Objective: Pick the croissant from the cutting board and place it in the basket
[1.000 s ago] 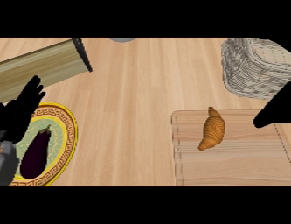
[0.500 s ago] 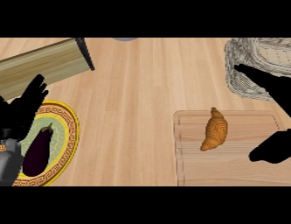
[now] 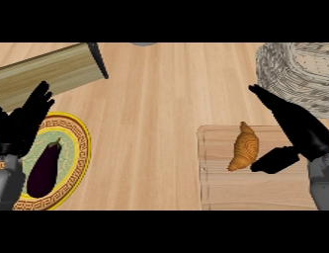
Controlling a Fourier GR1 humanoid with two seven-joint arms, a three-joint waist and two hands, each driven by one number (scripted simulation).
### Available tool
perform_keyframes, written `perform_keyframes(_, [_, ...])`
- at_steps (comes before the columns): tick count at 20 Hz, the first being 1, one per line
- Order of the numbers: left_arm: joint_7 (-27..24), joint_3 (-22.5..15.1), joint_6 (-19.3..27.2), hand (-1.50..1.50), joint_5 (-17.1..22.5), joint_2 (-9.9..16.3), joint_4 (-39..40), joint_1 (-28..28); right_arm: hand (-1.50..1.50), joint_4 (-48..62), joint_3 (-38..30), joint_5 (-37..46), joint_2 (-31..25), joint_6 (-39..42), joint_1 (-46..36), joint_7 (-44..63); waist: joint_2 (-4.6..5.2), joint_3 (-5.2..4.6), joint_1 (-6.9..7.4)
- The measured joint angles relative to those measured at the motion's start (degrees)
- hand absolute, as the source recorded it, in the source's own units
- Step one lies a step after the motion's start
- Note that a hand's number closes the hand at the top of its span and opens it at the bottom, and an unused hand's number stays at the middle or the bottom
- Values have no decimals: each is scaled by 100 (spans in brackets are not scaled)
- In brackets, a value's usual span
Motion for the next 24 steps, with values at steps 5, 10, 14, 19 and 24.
perform_keyframes(5, [-76,60,-62,0,-95,-101,93,14,-150,789,150,480,287,-72,-135,-232,2,-2,5])
perform_keyframes(10, [13,143,-137,0,-168,-129,-111,102,-150,1054,115,730,362,156,-108,-310,-4,-3,-3])
perform_keyframes(14, [129,221,-169,0,-221,-166,-156,43,-150,1291,38,943,403,133,-8,-638,-5,-2,-9])
perform_keyframes(19, [96,306,-235,0,-314,-286,-182,112,-150,1317,-172,1064,495,285,28,-859,-6,-4,-14])
perform_keyframes(24, [122,424,-348,0,-333,-297,-139,79,-150,1062,-253,993,626,505,271,-1025,-7,-3,-22])
